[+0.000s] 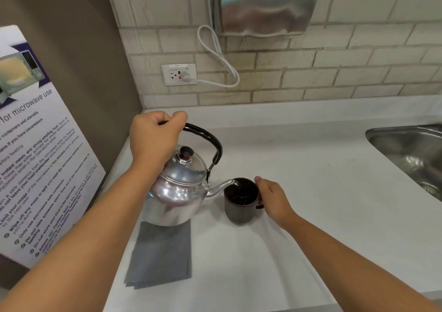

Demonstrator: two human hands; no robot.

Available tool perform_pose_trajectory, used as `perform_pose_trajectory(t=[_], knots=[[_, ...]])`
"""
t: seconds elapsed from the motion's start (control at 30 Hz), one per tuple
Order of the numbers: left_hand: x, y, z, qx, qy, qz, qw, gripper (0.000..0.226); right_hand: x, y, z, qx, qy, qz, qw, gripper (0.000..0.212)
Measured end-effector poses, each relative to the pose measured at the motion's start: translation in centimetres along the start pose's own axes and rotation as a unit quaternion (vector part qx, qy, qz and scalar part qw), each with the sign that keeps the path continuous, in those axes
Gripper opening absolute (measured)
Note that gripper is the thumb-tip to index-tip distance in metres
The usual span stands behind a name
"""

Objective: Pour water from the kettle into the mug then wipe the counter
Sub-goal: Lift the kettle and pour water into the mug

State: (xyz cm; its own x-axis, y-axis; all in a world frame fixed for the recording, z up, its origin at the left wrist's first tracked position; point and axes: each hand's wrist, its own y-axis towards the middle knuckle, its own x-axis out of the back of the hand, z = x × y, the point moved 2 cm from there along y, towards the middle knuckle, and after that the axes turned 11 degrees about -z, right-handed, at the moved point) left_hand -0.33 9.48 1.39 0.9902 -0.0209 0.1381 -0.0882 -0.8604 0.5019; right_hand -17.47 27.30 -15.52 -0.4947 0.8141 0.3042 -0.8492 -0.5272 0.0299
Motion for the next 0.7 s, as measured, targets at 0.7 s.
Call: perform_pose_trajectory(t=[0.7], knots=[[-0.4,4.9,6.5,0.222,-0.185,-0.116,0.95,0.036,-2.3,5.0,14.3,0.07,0.04,0.073,0.994,0.028]])
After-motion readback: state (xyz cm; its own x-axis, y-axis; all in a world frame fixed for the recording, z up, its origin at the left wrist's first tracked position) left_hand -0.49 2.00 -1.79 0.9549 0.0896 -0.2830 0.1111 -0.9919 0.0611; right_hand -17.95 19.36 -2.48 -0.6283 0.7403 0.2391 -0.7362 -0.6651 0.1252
